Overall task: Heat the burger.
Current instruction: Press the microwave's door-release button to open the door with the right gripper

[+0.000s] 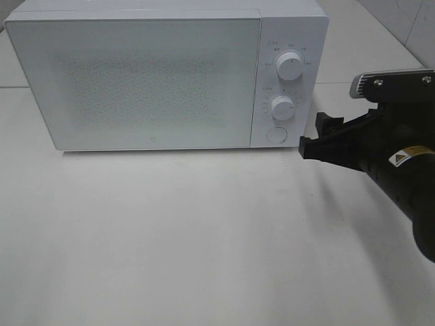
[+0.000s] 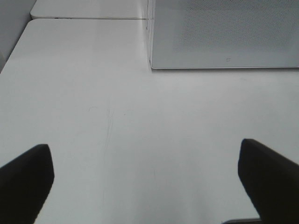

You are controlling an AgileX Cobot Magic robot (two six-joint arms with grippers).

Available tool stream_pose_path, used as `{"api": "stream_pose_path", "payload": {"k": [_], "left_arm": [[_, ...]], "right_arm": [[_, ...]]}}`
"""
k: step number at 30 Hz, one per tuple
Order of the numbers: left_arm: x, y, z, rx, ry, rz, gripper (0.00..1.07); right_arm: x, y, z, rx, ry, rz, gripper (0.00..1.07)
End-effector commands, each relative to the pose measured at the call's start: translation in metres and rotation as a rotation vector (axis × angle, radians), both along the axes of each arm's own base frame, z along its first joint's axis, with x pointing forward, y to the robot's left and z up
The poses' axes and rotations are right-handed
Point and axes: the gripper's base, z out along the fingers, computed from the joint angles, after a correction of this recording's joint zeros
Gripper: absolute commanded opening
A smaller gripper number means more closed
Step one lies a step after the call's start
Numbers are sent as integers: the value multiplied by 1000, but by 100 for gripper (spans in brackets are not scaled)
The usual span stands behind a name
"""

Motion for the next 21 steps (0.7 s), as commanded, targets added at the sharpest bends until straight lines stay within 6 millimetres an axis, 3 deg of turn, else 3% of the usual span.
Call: {"api": "stream_pose_path", "payload": {"k": [1,12,21], "left_arm": [[-1,0,1,-5,-15,7,100],[-1,0,1,-4,-15,7,100],[-1,0,1,-5,-15,7,100]], "right_arm": [[-2,8,-2,-5,-9,-7,68],[-5,47,-18,-3,51,62,68],[-3,57,-24,73,110,69,68]]}}
